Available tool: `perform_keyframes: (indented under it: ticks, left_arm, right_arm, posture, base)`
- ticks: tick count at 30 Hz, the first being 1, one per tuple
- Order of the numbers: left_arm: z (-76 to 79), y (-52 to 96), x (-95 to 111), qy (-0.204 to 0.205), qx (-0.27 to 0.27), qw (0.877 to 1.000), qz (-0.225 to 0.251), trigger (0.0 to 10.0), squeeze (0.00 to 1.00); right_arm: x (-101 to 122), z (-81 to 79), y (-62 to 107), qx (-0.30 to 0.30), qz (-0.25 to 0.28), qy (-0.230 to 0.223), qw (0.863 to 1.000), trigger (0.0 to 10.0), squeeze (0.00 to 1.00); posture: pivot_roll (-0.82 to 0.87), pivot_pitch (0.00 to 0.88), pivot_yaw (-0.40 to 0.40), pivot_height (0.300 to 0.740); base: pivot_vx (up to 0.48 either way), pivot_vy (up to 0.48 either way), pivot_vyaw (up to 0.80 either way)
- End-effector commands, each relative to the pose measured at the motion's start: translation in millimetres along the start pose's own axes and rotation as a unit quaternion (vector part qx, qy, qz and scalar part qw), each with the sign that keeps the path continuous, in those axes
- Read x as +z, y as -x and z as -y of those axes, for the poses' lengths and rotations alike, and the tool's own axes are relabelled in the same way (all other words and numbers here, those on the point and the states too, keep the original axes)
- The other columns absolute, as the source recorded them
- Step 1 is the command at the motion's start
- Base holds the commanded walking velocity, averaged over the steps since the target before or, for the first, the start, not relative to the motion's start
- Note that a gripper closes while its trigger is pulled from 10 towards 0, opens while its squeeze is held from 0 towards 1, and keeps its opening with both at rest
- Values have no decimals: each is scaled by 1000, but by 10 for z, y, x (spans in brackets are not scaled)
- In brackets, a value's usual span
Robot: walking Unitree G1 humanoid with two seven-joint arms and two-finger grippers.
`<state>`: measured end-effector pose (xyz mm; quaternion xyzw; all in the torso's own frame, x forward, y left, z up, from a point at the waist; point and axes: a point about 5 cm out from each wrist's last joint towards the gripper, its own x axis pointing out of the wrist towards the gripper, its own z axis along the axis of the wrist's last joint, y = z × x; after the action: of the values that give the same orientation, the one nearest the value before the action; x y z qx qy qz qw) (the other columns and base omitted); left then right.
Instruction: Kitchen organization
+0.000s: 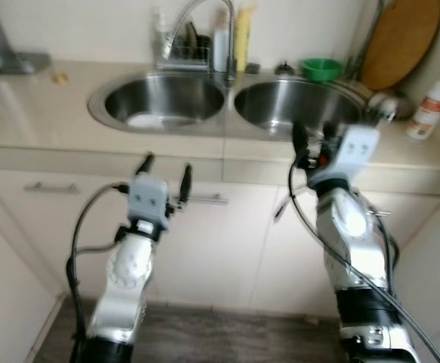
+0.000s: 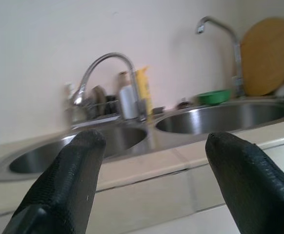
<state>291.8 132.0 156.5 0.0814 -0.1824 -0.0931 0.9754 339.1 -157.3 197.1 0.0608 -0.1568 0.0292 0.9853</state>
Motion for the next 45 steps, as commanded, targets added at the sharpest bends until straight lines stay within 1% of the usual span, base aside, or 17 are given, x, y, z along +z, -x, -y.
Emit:
perform_keyframes:
  ticks: [1,3,5,9,12,13,19,23,28,31,34,36,38,39,41,44,45]
  left_arm:
    - [-24,6,-32,-5,-1,1000,-10,10000,0]
    - [-32,58,-96,-1,0,1000,-25,10000,0]
    - [-29,70,-100,-1,-1,1000,-25,10000,0]
    - [-25,75,-103,-1,-2,1000,-25,10000,0]
    - [0,86,-111,0,-6,1000,-27,10000,0]
    - [22,91,-116,0,-10,1000,-28,10000,0]
    - [45,100,-118,-1,-16,1000,-26,10000,0]
    - [49,127,-128,-7,-20,1000,-23,10000,0]
    - [60,163,-186,-11,-26,999,-35,10000,0]
    - [115,270,-391,-8,-51,995,-89,10000,0]
    - [134,309,-455,-8,-59,992,-107,10000,0]
    - [252,452,-598,-16,-106,982,-158,10000,0]
    - [252,452,-598,-16,-106,982,-158,10000,0]
    - [301,506,-634,-17,-124,977,-172,10000,0]
    - [385,708,-775,-26,-159,962,-221,10000,0]
    - [386,789,-841,-26,-158,959,-234,10000,0]
    - [373,805,-874,-14,-150,959,-240,10000,0]
  right_arm:
    - [3,-43,1,7,-6,2,1000,10000,0]
    - [-119,26,113,-3,-34,6,999,10000,0]
    - [-158,42,159,-2,-42,19,999,10000,0]
    - [-180,48,188,0,-45,21,999,10000,0]
    - [-239,60,267,3,-58,24,998,10000,0]
    - [-289,52,332,10,-66,34,997,10000,0]
    - [-379,38,439,21,-78,60,995,10000,0]
    - [-478,39,538,14,-97,78,992,10000,0]
    - [-610,117,611,-14,-133,95,987,10000,0]
    - [-716,185,678,-27,-163,109,980,10000,0]
    - [-739,190,699,-24,-170,114,979,10000,0]
    - [-814,107,825,44,-183,159,969,10000,0]
    - [-814,107,825,44,-183,159,969,10000,0]
    - [-837,71,885,71,-184,176,964,10000,0]
    - [-932,59,1044,90,-198,195,956,10000,0]
    - [-976,80,1078,79,-207,195,956,10000,0]
    - [-999,85,1090,75,-210,193,955,10000,0]
  posture:
    - [-5,0,-36,740]
    - [-5,0,-39,740]
    - [-7,0,-40,740]
    - [-7,0,-40,740]
    - [-11,0,-38,740]
    - [-15,0,-36,740]
    - [-15,0,-36,740]
    - [-13,0,-37,740]
    - [-13,0,-36,740]
    - [-14,0,-32,740]
    - [-15,0,-31,740]
    - [-18,0,-27,740]
    - [-18,0,-27,740]
    - [-18,0,-27,740]
    - [-18,0,-26,740]
    - [-18,0,-25,740]
    - [-16,0,-22,740]
  base:
    - [0,476,-744]
    - [0,476,-800]
    - [0,476,-800]
    - [0,476,-800]
    - [0,476,-800]
    - [0,476,-800]
    - [0,475,-800]
    - [0,0,-800]
    - [0,0,-800]
    - [0,0,-800]
    - [0,0,-800]
    - [0,0,-800]
    - [0,0,-800]
    - [0,0,-800]
    - [0,0,-800]
    - [0,0,-800]
    - [0,0,-800]
